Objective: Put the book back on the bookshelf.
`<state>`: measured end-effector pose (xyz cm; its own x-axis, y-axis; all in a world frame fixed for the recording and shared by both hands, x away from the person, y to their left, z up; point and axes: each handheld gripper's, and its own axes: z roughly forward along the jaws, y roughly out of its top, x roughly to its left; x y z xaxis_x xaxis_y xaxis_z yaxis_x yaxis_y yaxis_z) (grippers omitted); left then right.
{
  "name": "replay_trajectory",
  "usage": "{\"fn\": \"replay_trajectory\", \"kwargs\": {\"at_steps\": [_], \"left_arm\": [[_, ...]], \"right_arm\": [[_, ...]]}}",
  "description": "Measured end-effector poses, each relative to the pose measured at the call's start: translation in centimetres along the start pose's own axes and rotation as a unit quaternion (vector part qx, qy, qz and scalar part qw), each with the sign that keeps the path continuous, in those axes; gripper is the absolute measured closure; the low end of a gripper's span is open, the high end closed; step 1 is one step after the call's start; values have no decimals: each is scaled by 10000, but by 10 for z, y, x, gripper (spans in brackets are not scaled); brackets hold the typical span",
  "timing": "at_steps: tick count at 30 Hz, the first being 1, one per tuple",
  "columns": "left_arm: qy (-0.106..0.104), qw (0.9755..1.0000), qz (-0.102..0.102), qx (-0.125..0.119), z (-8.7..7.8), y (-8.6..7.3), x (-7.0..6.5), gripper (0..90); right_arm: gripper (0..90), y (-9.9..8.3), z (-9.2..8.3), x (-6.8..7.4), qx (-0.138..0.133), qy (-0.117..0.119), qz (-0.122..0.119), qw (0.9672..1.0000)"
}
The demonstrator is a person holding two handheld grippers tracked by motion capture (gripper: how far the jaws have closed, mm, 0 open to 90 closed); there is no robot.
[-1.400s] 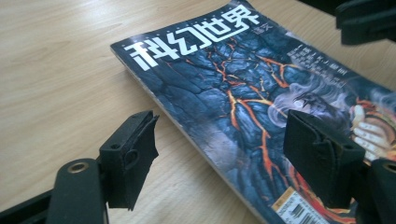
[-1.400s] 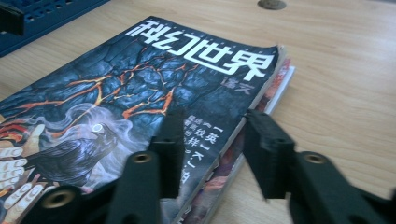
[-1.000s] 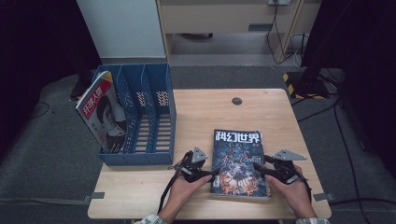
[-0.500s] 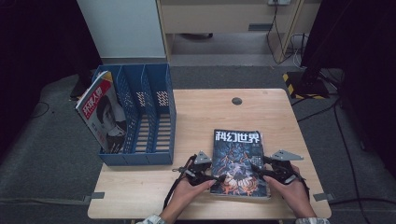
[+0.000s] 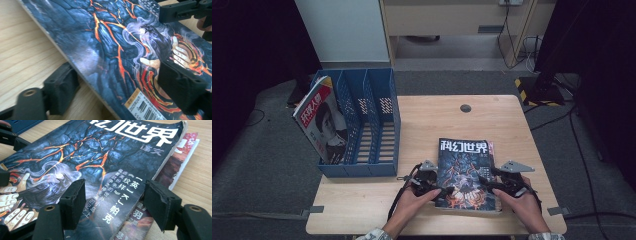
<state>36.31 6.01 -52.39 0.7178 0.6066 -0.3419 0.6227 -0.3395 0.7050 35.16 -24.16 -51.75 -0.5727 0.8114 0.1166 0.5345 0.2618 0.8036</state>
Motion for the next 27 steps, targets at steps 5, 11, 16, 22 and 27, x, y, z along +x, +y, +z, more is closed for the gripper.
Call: {"fn": "replay_trajectory", "kwargs": {"at_steps": [5, 11, 16, 22, 27], "left_arm": [[67, 9999, 130, 61, -10, 0, -3, 270], [-271, 9981, 351, 418, -18, -1, -2, 301], [-374, 9974, 292, 535, -17, 2, 7, 269], [-32, 9979, 569, 312, -18, 10, 13, 182], [170, 9987, 462, 103, -12, 20, 21, 143]], "right_arm": [[356, 0, 0, 2, 14, 100, -122, 9999], [367, 0, -5, 7, 122, 112, -347, 9993], [304, 6, 1, 5, 173, 111, -397, 9990], [200, 11, 12, -2, 198, 47, -157, 9997], [181, 17, 16, -3, 139, -72, -228, 9996]]}}
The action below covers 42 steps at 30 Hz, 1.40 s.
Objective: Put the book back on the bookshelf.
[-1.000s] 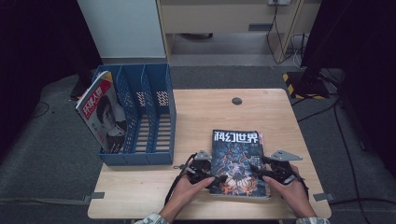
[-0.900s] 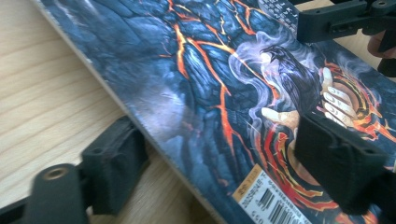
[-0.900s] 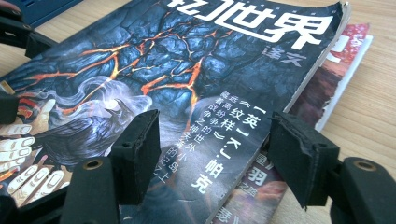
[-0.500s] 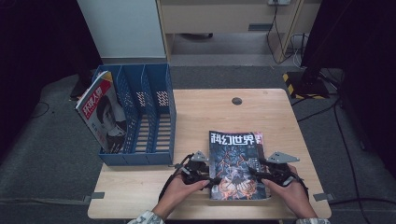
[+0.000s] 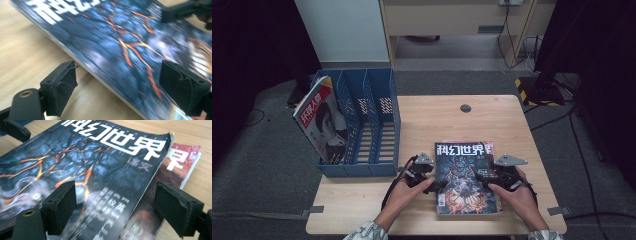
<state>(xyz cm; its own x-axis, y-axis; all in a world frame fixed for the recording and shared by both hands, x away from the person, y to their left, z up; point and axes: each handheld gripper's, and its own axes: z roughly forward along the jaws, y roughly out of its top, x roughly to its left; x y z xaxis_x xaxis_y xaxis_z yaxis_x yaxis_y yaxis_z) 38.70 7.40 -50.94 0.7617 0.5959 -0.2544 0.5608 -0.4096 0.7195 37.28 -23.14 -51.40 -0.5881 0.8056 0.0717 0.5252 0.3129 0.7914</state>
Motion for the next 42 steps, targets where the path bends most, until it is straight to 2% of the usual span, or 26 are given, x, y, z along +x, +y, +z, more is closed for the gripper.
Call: {"fn": "replay_trajectory", "kwargs": {"at_steps": [4, 6, 7, 10, 15, 18, 21, 24, 26, 27, 29, 33, 38, 42], "left_arm": [[174, 9998, -17, -14, 9, 12, 7, 178], [192, 9996, -187, -78, 14, 17, 14, 173], [235, 9995, -205, -68, 15, 19, 16, 172], [378, 9992, -65, 72, 21, 24, 22, 175], [123, 9991, -399, 71, 26, 23, 33, 168], [57, 9994, -328, 85, 29, 25, 34, 152], [-42, 9989, -439, 159, 32, 27, 37, 147], [-8, 9986, -475, 230, 33, 31, 37, 161], [4, 9980, -571, 283, 31, 34, 39, 203], [23, 9971, -710, 256, 28, 36, 41, 245], [36, 9963, -827, 213, 25, 38, 42, 341], [72, 9964, -829, 124, 17, 45, 40, 434], [51, 9972, -726, 195, 12, 55, 37, 504], [-68, 9977, -653, 144, 12, 66, 32, 549]], "right_arm": [[181, 6, 7, -4, 19, -30, -40, 10000], [182, 7, 9, -4, 60, -18, -38, 10000], [185, 6, 10, -3, 58, -18, -68, 10000], [187, 4, 9, -1, 5, -27, 18, 10000], [187, 2, 10, -2, -41, -44, 96, 9999], [171, 2, 10, -3, -61, -38, 75, 9999], [175, 2, 12, -1, -78, 4, 113, 9999], [173, 3, 14, 1, -90, 15, 117, 9999], [172, 2, 14, 0, -106, 33, 118, 9999], [173, 3, 14, 0, -75, 47, 140, 9999], [175, 3, 14, -1, -75, 60, 120, 9999], [181, 2, 13, -1, -82, 72, 89, 9999], [183, 2, 13, -2, -102, 87, 65, 9999], [184, 2, 13, -4, -82, 148, 74, 9998]]}}
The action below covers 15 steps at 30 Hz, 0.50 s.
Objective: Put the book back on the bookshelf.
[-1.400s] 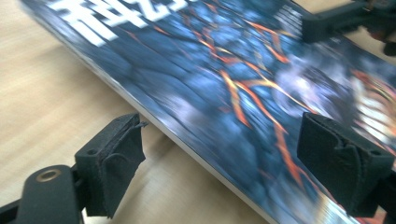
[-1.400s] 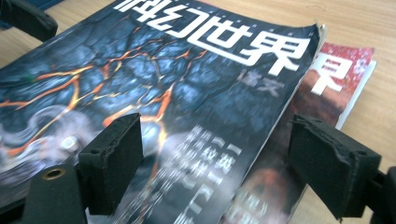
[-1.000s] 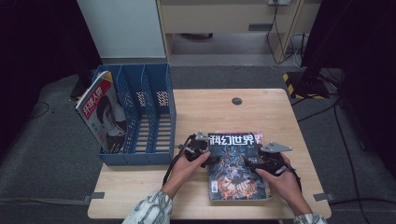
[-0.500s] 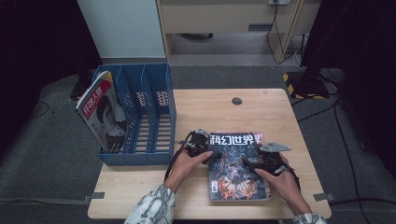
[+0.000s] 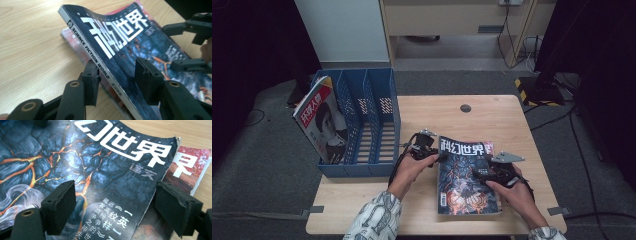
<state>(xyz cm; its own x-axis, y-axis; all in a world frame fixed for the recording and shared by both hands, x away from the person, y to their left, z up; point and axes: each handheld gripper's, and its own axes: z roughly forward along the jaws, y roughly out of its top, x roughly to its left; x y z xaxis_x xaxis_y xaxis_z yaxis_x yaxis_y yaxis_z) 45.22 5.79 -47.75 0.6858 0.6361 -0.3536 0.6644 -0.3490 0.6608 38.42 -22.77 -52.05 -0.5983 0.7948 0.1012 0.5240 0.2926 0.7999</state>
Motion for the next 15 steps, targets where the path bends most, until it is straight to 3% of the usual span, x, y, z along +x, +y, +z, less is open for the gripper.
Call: {"fn": "replay_trajectory", "kwargs": {"at_steps": [6, 9, 15], "left_arm": [[-1, 9998, 189, 76, 9, 13, -12, 547], [-90, 9999, 83, 69, 14, 18, -16, 577], [26, 9996, 190, 211, 17, 30, -20, 614]], "right_arm": [[208, 0, -1, -1, -2, 24, -114, 9999], [220, 0, -3, -1, 15, -7, -62, 10000], [237, 0, -4, -2, 10, 3, -170, 9999]]}}
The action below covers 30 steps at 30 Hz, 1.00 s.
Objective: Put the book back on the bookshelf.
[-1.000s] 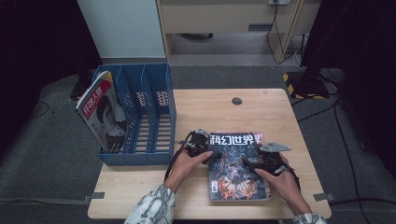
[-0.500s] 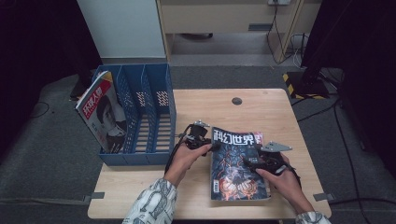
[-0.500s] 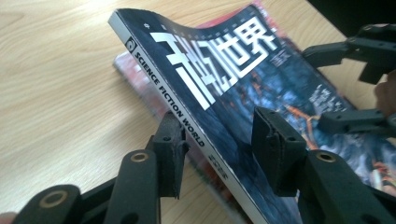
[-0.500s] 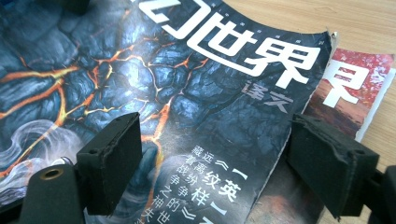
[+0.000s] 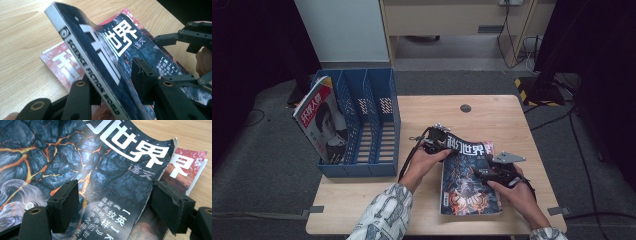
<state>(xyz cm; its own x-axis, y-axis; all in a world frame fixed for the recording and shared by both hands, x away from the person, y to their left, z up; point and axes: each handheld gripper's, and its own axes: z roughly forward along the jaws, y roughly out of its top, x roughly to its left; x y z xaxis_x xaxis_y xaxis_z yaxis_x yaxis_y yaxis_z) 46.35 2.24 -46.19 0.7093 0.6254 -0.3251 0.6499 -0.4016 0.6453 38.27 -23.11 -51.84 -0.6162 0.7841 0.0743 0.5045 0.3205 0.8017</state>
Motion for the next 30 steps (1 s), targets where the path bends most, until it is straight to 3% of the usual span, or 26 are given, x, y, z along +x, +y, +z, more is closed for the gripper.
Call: {"fn": "replay_trajectory", "kwargs": {"at_steps": [9, 19, 30], "left_arm": [[-11, 9998, -51, 190, 2, 11, -4, 600], [46, 9996, -174, 194, 16, 23, -10, 567], [82, 9994, -89, 332, 30, 33, -12, 562]], "right_arm": [[243, 0, -1, 3, -22, -64, -60, 10000], [241, -1, -1, 1, -42, -39, 54, 10000], [246, -2, -1, 2, -53, -50, -15, 10000]]}}
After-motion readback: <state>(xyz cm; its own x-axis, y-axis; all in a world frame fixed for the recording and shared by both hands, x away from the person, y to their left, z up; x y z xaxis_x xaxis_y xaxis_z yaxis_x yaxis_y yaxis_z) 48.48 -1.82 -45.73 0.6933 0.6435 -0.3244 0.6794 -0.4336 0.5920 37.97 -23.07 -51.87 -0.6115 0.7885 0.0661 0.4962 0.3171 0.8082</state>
